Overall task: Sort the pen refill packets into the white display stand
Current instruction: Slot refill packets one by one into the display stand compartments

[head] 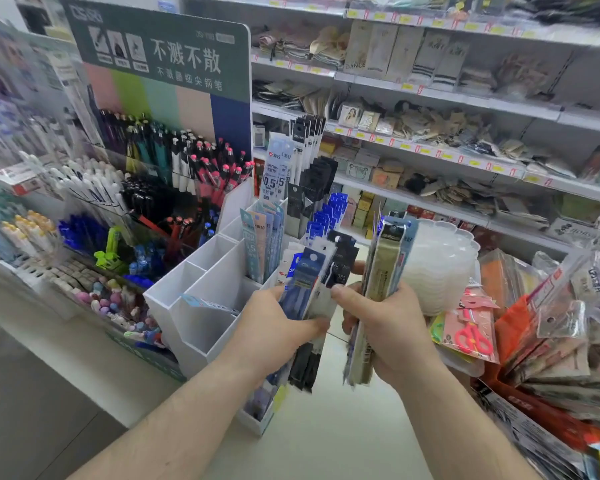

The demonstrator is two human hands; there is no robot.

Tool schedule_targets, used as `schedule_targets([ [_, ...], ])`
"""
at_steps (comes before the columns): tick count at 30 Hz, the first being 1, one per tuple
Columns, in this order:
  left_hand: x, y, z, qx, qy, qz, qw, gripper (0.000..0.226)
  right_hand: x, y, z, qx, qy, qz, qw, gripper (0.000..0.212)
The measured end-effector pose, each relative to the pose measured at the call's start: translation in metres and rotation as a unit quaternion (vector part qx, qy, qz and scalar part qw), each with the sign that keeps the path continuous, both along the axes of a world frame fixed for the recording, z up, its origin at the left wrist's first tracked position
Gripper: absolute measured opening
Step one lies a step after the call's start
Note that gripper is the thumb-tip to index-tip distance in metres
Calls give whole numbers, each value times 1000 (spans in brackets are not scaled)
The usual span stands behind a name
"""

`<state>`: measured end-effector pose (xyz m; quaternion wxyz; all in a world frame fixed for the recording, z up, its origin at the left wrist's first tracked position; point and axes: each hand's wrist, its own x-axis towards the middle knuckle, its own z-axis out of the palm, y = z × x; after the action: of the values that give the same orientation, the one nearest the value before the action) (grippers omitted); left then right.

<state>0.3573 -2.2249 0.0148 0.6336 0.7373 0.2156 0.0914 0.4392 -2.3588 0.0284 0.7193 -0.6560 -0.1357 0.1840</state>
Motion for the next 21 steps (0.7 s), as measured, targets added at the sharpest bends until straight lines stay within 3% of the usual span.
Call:
schedule_targets([
  [3, -1, 2, 3, 33, 4, 7, 999, 12, -2, 8, 2, 19, 7, 16, 1000, 20],
  [8, -8, 8, 14, 29, -9, -7, 1000, 10, 4, 10, 8, 59, 43, 54, 996, 11],
  [15, -14, 14, 22, -10, 34, -19, 999, 10, 7, 9, 15, 51, 9, 138, 989, 29],
  [21, -10, 14, 19, 86, 86, -21, 992, 7, 8, 16, 12, -43, -5, 99, 994, 21],
])
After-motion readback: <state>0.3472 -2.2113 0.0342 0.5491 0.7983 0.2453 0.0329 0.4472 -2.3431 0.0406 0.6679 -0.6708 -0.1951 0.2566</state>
